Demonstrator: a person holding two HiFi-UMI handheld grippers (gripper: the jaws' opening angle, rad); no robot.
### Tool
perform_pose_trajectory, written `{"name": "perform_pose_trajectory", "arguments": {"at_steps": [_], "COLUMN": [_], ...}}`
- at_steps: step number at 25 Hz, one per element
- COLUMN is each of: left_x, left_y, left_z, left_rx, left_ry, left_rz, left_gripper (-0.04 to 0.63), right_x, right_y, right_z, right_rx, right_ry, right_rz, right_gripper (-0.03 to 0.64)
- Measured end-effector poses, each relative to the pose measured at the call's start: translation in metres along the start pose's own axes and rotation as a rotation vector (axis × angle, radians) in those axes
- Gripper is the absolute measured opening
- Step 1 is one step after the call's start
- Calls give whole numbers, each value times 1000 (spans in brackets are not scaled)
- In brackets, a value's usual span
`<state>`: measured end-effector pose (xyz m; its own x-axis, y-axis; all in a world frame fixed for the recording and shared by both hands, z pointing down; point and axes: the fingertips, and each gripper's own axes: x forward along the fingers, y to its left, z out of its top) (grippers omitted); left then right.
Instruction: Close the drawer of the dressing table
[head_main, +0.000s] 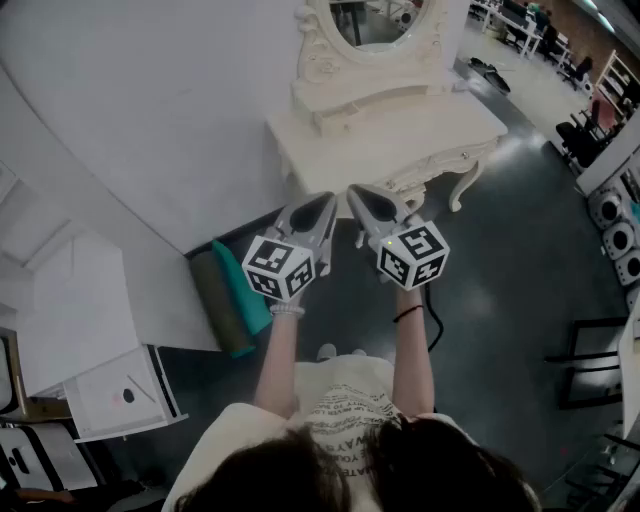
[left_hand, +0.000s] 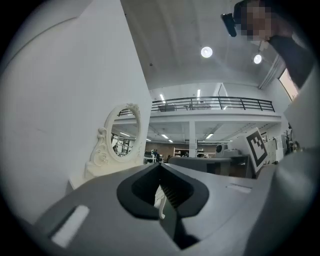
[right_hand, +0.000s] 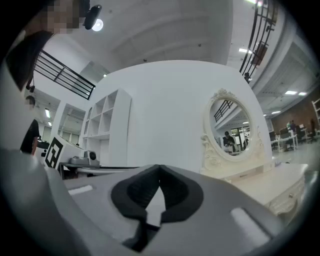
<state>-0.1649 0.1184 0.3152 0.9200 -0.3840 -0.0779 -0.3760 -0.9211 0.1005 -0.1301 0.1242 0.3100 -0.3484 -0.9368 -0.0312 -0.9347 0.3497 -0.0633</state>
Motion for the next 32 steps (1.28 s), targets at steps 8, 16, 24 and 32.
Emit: {"name": "perform_pose_trajectory", "arguments": {"at_steps": [8, 16, 24, 32], "left_x": [13, 30, 36, 58], "left_y": [-7, -15, -25, -18], "left_z": [1, -8, -32, -42], "left_rx": [7, -14, -46, -45], "left_ry": [6, 17, 43, 70], "left_rz": [-11, 11, 57, 78], "left_gripper": [-9, -8, -8, -8], "right_x": [-2, -17, -34, -24], "right_y": [-9, -30, -52, -76], "right_z": [2, -3, -19, -28], "right_rx": [0, 36, 77, 119], "right_ry": [-2, -2, 15, 15], "right_rz": [3, 15, 3, 14], "right_gripper": [3, 3, 3, 3]}}
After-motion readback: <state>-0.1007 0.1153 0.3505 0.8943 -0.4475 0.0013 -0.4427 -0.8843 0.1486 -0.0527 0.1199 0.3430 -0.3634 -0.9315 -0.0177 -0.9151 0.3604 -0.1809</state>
